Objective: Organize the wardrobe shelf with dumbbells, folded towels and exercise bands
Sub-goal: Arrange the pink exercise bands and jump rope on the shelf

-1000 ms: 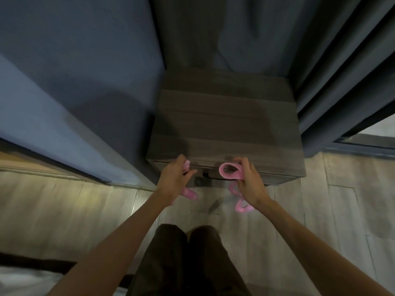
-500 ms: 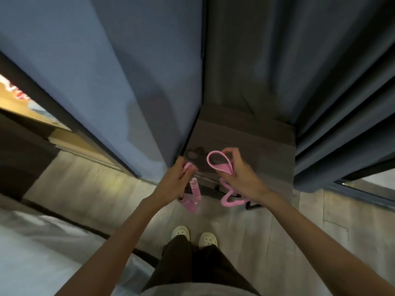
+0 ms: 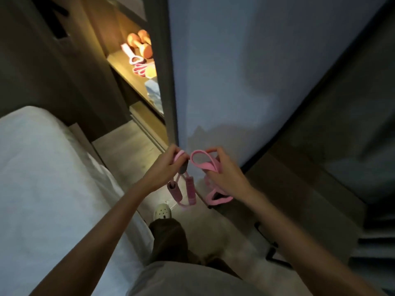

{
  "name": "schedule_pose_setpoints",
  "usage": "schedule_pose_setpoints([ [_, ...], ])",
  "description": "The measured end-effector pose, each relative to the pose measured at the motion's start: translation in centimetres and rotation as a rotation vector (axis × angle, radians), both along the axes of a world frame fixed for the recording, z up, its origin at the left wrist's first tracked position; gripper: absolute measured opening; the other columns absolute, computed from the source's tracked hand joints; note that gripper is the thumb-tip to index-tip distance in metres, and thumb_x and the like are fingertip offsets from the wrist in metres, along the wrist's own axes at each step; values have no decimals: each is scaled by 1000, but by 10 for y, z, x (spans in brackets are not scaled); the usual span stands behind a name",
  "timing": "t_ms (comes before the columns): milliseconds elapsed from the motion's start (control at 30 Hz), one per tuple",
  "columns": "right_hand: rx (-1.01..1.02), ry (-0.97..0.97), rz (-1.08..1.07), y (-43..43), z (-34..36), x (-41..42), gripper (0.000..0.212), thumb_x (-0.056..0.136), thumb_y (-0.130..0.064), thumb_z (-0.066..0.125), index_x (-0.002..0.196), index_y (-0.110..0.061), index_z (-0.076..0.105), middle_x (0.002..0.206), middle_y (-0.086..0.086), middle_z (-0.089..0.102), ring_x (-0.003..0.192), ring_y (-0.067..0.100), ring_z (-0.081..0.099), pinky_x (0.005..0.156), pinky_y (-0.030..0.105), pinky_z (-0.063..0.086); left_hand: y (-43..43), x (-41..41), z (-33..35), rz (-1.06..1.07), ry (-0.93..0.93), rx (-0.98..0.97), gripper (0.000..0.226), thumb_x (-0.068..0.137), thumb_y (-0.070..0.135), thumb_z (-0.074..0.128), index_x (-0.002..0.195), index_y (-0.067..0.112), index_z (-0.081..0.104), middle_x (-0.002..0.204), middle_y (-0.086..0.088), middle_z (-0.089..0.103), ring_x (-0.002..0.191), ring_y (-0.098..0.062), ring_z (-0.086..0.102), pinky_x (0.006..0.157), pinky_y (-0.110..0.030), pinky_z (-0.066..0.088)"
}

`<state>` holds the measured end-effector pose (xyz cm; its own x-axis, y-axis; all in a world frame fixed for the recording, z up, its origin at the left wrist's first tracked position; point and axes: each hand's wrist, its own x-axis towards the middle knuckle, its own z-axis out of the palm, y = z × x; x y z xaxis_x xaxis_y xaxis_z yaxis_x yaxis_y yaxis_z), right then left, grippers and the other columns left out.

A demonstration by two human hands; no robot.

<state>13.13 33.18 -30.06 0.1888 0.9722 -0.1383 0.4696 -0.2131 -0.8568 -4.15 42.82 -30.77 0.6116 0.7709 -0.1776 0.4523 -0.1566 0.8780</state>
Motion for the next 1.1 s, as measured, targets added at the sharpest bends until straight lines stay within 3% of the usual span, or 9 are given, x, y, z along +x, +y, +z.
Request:
schedule_pose_setpoints([
  [167,33,10,35,99,4,-42,38,87,-16,66,111,-35,43,86,-10,59,70,0,62,52,9,47,84,-45,7,86,-18,41,25,98,37,46,96,13,50,83,-3,68,78,-20,66,78,-49,55],
  [300,91,1,84,184,12,-80,34,87,-19,66,114,-29,48,108,-4,59,90,7,61,73,21,53,165,-82,20,146,-55,75,24,98,33,49,96,9,52,87,-7,68,82,-24,67,80,-52,54],
  [367,109,-4,91,223,18,-98,32,87,-18,65,112,-30,50,107,-5,59,90,4,60,72,16,49,203,-102,26,194,-60,81,23,98,31,49,97,8,51,92,-10,67,85,-26,67,81,-51,55],
  [500,153,17,81,294,28,-130,34,86,-12,64,110,-32,50,99,-12,60,81,-5,59,60,6,44,270,-137,34,253,-72,128,15,97,30,51,95,15,51,90,0,64,77,-4,65,65,-19,53],
  [567,135,29,68,327,30,-142,36,87,-12,64,114,-31,50,98,-14,60,81,-4,60,59,9,48,299,-152,40,271,-70,130,16,97,29,51,96,13,51,89,1,63,74,0,64,60,-12,50],
  [733,34,8,26,408,30,-159,46,85,-12,69,125,-25,47,108,-7,57,80,2,57,51,9,45,368,-173,56,298,-62,134,22,96,31,52,100,9,51,89,-3,63,70,-7,64,50,-13,46],
  [800,15,15,-9,441,26,-161,48,85,-11,69,125,-26,46,106,-6,56,77,3,56,47,8,42,395,-178,60,320,-69,153,22,96,30,53,99,8,50,92,-6,64,76,-13,66,57,-18,49],
  [900,30,14,-29,491,24,-164,49,85,-11,70,124,-26,45,105,-6,54,77,2,54,53,11,44,438,-179,63,343,-82,171,23,95,30,54,98,8,50,94,-10,66,82,-22,67,68,-34,54],
  [1100,128,-27,63,580,17,-158,50,84,-15,71,127,-26,49,111,-17,49,84,-3,51,64,7,40,532,-170,58,351,-66,182,26,95,33,53,101,8,51,93,-12,65,81,-30,66,69,-45,55],
])
